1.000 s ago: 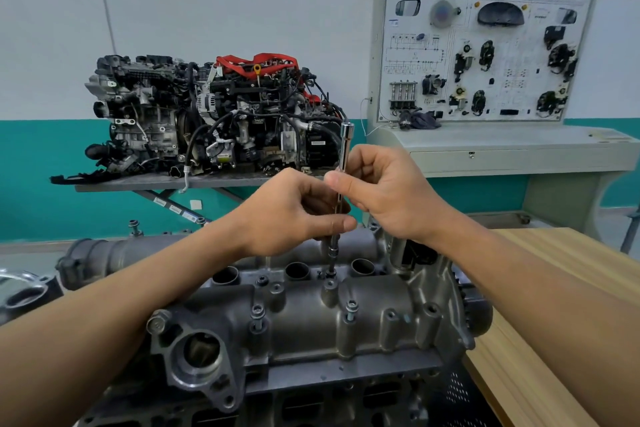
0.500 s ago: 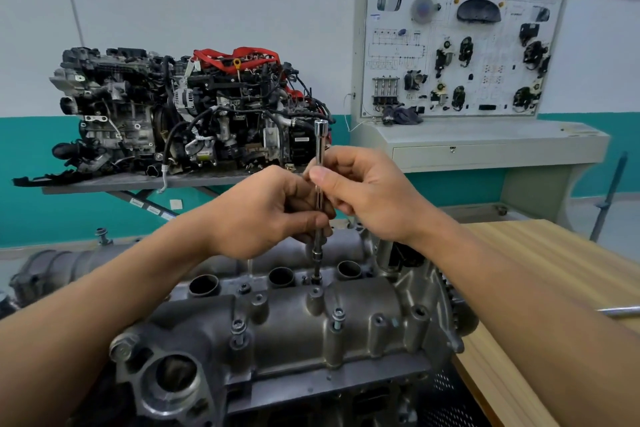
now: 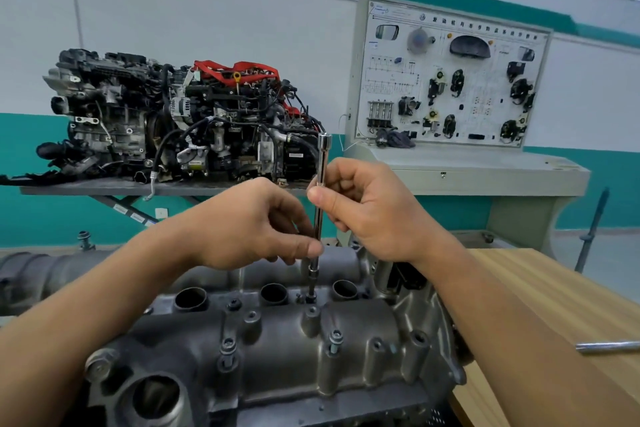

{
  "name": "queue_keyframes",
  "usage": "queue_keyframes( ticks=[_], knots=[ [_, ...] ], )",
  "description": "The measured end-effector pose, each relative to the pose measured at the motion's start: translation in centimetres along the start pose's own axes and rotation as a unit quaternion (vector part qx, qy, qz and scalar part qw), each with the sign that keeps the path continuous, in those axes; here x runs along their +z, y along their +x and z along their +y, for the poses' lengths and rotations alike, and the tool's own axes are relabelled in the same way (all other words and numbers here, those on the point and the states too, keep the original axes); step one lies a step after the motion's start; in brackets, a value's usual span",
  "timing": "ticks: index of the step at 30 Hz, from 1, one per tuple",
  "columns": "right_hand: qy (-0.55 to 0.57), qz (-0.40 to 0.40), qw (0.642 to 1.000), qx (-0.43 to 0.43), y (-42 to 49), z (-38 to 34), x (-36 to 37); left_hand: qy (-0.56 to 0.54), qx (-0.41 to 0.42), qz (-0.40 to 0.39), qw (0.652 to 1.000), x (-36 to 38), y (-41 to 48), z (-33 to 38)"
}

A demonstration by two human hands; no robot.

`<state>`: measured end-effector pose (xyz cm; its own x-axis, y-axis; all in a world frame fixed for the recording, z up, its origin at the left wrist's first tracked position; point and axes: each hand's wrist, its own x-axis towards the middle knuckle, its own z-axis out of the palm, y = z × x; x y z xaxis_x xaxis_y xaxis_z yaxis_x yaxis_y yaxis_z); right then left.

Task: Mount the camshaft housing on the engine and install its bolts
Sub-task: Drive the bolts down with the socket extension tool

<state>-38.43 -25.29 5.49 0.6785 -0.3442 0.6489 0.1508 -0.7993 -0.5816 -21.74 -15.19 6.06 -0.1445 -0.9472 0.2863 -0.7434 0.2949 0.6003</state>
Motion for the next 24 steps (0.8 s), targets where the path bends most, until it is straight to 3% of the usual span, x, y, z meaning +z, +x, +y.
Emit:
queue_keyframes(
  ticks=[8, 14, 24],
  knots=[
    [0.021, 0.058, 0.998, 0.026, 0.2, 0.7, 0.0, 0.006, -0.005, -0.022, 1.000, 0.7, 0.1, 0.4],
    [0.063, 0.056, 0.995, 0.044, 0.3, 1.4, 0.2, 0.011, 0.012, 0.031, 0.999, 1.6, 1.1, 0.3],
    [0.136, -0.024, 0.990, 0.000, 0.2, 1.0, -0.2, 0.105, 0.014, -0.019, 0.994, 1.0, 1.3, 1.1]
  ],
)
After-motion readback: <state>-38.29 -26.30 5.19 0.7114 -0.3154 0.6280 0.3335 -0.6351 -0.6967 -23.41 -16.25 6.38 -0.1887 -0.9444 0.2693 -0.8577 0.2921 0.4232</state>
